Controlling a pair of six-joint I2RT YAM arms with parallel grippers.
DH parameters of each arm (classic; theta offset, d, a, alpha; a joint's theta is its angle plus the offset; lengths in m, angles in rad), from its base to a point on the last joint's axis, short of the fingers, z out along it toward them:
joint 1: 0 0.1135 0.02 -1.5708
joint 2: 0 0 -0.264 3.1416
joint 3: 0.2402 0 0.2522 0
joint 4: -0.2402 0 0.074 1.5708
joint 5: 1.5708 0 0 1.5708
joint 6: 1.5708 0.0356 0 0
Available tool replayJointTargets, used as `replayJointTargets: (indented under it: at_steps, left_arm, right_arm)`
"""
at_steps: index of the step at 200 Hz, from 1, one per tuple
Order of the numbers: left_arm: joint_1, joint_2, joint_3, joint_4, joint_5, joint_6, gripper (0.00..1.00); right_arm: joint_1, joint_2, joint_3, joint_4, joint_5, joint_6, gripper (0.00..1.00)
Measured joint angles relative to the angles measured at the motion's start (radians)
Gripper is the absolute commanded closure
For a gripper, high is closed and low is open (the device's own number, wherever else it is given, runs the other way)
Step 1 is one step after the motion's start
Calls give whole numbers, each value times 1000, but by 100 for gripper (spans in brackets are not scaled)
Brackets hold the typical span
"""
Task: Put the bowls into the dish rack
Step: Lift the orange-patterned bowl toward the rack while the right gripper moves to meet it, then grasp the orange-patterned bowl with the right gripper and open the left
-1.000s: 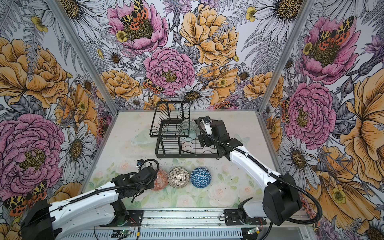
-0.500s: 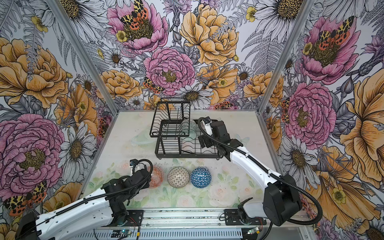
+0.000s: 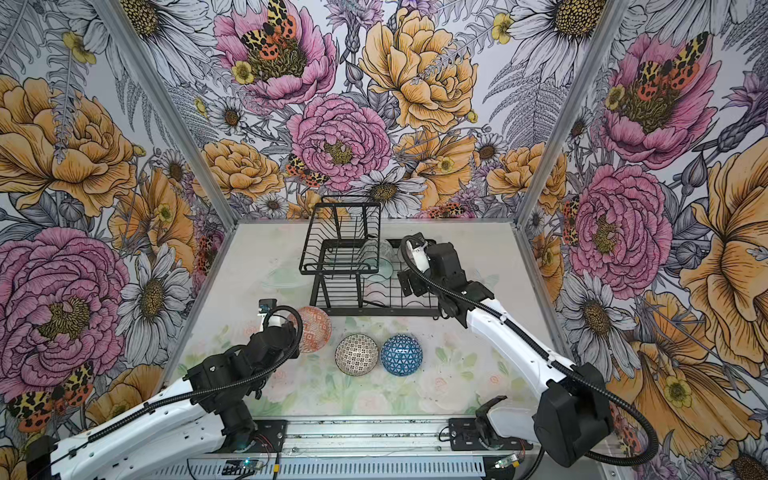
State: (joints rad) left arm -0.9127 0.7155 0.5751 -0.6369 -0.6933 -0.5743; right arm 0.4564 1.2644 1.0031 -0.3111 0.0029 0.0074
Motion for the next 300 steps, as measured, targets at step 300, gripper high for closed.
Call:
replayJointTargets:
  at_steps: [300]
  left_arm:
    - [-113, 637, 362, 679, 224, 310, 100]
  right_arm:
    - [167, -160, -121, 61, -55, 357, 23]
